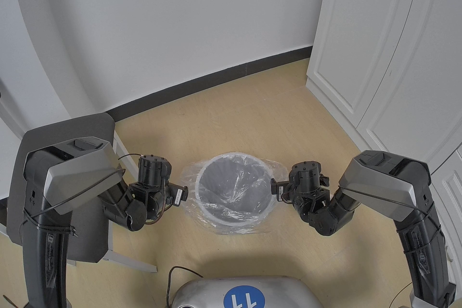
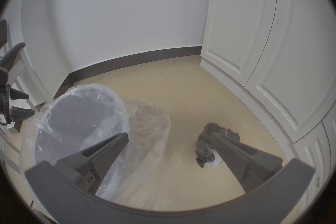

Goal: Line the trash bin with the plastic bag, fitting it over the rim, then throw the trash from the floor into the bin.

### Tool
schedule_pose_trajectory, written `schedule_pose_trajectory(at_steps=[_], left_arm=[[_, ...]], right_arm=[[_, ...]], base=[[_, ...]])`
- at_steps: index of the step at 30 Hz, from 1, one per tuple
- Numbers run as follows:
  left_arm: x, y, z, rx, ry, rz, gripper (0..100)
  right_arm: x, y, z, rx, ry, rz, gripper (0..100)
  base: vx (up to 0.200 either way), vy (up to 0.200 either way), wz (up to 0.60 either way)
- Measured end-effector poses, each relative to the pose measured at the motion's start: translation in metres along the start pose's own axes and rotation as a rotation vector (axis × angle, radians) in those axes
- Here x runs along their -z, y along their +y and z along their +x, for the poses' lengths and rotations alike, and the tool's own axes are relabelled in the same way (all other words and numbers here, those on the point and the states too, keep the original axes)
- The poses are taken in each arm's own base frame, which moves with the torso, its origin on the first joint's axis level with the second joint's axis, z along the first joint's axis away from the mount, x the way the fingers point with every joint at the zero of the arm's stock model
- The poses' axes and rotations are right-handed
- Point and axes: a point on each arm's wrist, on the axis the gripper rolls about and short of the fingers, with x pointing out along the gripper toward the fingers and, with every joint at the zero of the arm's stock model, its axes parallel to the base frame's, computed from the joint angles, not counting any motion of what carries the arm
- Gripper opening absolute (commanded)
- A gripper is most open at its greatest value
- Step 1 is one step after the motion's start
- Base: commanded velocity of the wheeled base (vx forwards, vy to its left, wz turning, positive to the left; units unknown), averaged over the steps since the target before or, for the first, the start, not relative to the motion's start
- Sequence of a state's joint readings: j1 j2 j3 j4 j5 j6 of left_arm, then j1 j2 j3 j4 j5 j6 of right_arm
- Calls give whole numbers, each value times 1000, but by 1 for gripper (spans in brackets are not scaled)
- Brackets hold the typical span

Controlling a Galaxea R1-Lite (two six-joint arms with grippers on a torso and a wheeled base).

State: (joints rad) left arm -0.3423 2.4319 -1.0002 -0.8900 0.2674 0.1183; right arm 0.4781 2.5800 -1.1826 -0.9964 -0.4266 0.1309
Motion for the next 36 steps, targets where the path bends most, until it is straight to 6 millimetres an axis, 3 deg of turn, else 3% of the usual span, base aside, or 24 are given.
schedule_pose_trajectory(at_steps=[12,21,36], left_arm=[[18,-12,-10,56,57,22,100],[19,-14,-4,56,57,22,100],[-24,-13,-14,78,-18,8,100]], right_arm=[[12,-6,-16,-1,36,-24,100],[2,-8,-26,-4,27,-20,100],[-25,-18,-56,-20,-56,26,100]], base=[[0,0,0],[0,0,0],[0,0,0]])
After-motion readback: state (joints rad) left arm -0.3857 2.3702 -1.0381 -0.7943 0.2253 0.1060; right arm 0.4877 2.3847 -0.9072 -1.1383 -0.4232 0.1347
